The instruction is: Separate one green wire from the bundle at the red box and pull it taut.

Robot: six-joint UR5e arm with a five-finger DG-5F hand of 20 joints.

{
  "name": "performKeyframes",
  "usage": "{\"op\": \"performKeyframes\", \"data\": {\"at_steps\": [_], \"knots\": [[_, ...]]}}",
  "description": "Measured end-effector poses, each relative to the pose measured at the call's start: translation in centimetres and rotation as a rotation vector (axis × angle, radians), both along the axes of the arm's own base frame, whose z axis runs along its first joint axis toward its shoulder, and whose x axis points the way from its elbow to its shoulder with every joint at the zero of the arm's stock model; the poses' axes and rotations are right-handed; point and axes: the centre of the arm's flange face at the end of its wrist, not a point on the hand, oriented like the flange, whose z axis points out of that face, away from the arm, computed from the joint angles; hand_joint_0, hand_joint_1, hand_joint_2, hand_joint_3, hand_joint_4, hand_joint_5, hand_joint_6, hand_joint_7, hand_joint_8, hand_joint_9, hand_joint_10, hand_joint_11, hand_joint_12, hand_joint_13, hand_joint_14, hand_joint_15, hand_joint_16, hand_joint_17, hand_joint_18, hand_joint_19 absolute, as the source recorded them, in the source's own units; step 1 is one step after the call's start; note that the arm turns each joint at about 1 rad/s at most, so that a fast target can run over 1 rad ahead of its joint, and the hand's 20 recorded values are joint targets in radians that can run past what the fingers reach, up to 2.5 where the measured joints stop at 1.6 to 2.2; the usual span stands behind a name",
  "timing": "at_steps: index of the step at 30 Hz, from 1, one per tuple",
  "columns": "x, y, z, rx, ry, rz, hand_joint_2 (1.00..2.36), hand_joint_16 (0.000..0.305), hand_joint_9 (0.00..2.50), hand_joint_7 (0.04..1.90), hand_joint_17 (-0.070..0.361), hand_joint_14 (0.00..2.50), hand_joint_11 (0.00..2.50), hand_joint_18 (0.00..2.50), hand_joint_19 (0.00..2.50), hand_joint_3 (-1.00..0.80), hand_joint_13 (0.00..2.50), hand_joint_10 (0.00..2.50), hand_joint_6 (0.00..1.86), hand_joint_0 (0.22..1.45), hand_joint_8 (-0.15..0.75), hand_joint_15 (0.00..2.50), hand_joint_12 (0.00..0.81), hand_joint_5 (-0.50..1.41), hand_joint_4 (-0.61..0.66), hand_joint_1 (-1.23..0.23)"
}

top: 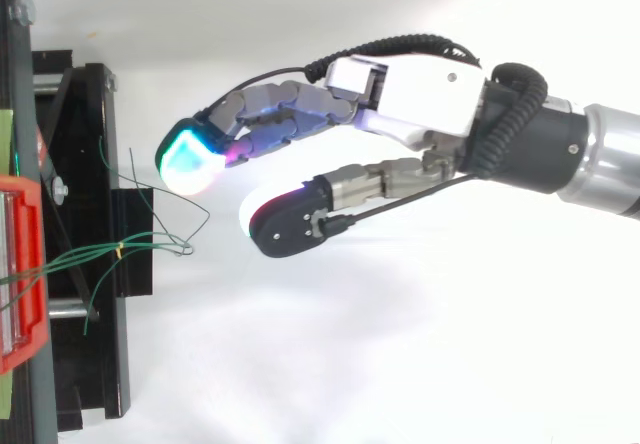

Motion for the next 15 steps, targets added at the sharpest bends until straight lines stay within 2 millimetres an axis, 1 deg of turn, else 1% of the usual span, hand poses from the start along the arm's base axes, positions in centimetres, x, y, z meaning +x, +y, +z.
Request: {"op": "performKeyframes", "data": {"at_steps": [5, 10, 15], "knots": [[1.9, 0.5, -0.3, -0.007, 0.006, 0.017, 1.0, 0.049, 0.6, 0.73, 0.11, 0.0, 0.0, 0.27, 0.31, -0.5, 0.28, 0.0, 0.5, 0.51, 0.231, 0.0, 0.301, -0.19, 0.2, -0.56], [4.0, 1.8, -0.2, -0.026, 0.009, 0.075, 1.0, 0.049, 0.61, 0.73, 0.111, 0.0, 0.0, 0.28, 0.32, -0.5, 0.29, 0.0, 0.5, 0.51, 0.233, 0.0, 0.302, -0.18, 0.2, -0.56], [4.6, 2.9, 0.3, -0.051, 0.014, 0.089, 1.0, 0.05, 0.61, 0.75, 0.112, 0.0, 0.0, 0.28, 0.34, -0.5, 0.3, 0.0, 0.5, 0.51, 0.234, 0.0, 0.305, -0.16, 0.22, -0.56]]}}
